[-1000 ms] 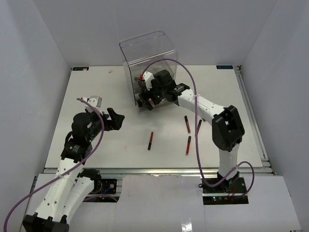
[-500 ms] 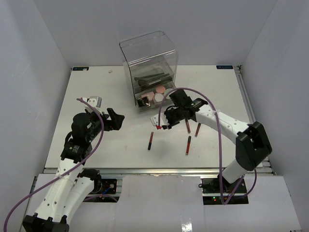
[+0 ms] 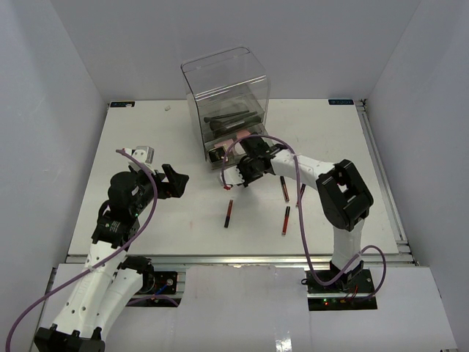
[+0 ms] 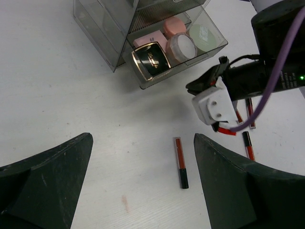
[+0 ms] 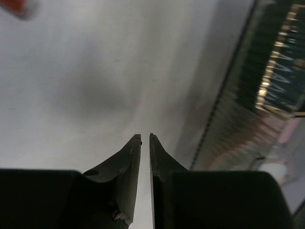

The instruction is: Organize the makeup

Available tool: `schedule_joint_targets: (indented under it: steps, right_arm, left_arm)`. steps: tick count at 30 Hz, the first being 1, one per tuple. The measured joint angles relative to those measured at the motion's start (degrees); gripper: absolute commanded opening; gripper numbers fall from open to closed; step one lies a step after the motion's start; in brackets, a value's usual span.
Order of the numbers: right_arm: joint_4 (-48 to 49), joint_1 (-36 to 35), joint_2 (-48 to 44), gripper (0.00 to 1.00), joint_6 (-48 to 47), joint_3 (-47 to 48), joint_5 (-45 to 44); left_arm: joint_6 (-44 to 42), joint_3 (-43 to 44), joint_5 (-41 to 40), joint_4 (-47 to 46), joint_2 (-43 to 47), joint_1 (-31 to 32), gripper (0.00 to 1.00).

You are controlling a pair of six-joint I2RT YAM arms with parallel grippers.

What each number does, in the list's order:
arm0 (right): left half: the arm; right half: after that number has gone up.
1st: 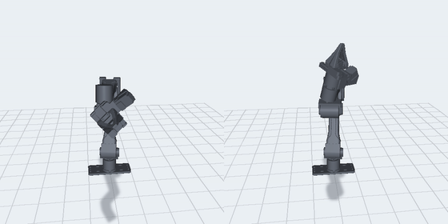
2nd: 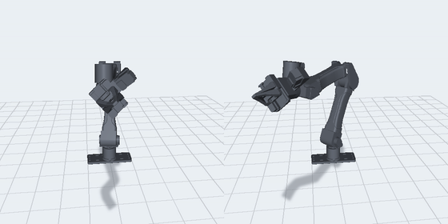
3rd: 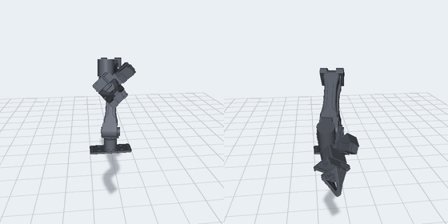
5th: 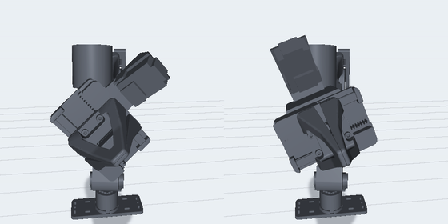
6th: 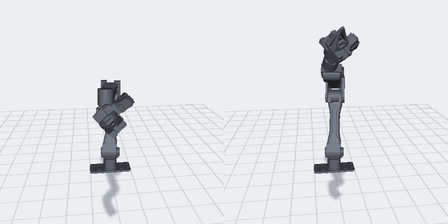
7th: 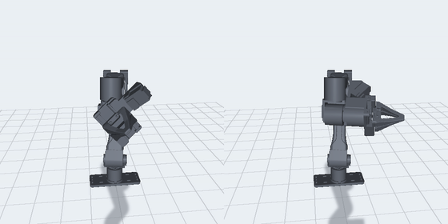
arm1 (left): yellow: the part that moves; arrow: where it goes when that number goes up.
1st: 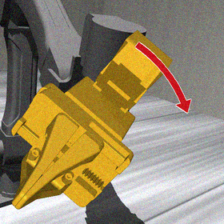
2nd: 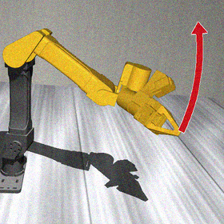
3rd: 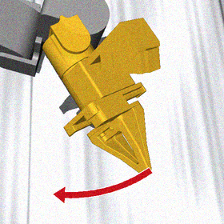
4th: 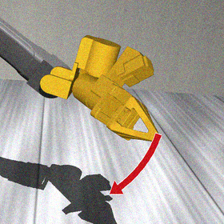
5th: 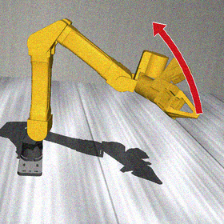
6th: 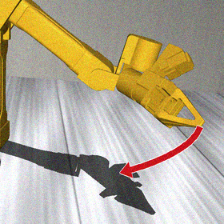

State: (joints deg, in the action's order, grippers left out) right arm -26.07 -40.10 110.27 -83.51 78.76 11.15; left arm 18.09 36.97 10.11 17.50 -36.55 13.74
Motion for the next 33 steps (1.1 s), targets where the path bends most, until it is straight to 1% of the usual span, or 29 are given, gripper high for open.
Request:
schedule_joint_targets:
  steps: [4,8,9,10,13,14,17,19,24,26,28,29,30,31,32,33]
  right_arm:
    - [5.56,0.0,3.37,0.34,3.48,4.15,-3.77]
    - [8.3,0.0,5.87,0.47,7.16,7.6,-7.17]
    - [9.53,0.0,6.39,0.51,8.04,8.31,-8.16]
    - [10.85,0.0,6.86,0.59,8.43,9.09,-9.2]
    - [14.75,0.0,7.88,0.68,9.63,11.07,-11.43]
    - [15.58,0.0,8.19,0.73,9.69,11.73,-11.8]
    - [17.64,-0.02,8.95,0.8,9.84,12.76,-12.8]
    - [18.57,-0.01,9.48,0.83,9.97,13.34,-13.22]
    - [19.88,-0.04,10.28,0.83,10.76,13.69,-13.66]
    - [21.06,-0.04,9.89,0.84,11.3,12.68,-13.47]
    - [22.46,0.0,8.1,0.85,12.47,9.55,-13.15]
    - [22.39,0.01,6.99,0.87,13.41,8.05,-12.7]
    - [22.41,0.1,5.51,0.93,14.38,6.27,-12.33]
    - [22.43,0.24,3.71,0.96,15.77,4.41,-11.96]
    - [22.32,0.42,1.74,0.92,17.66,2.77,-11.52]
    - [22.19,0.64,-0.46,0.9,19.63,1.11,-11.09]
  left_arm:
    - [0.0,0.0,0.0,0.01,0.26,0.0,0.98]
    - [0.0,0.0,-0.02,0.02,0.33,0.0,0.98]
    - [0.0,0.0,-0.02,-0.01,0.33,0.0,0.98]
    - [0.0,0.0,-0.04,-0.01,0.35,0.0,0.98]
    - [0.0,0.0,-0.04,0.01,0.35,0.0,0.98]
    - [0.0,0.0,-0.05,0.0,0.35,0.0,0.98]
    - [0.0,0.0,-0.07,0.0,0.35,0.0,0.98]
    - [0.0,0.0,-0.1,0.01,0.35,0.0,0.98]
    - [0.0,0.0,-0.26,0.0,0.35,0.0,0.98]
    - [0.0,0.0,-0.26,0.02,0.35,0.0,0.98]
    - [0.0,0.0,-0.26,0.02,0.35,0.0,0.98]
    - [0.0,0.0,-0.26,0.02,0.35,0.0,0.98]
    - [0.0,0.0,-0.26,0.02,0.35,0.0,0.98]
    - [0.0,0.0,-0.26,0.02,0.35,0.0,0.98]
    - [0.0,0.0,-0.26,0.02,0.35,0.0,0.98]
    - [0.0,0.0,-0.26,0.02,0.35,0.0,0.98]
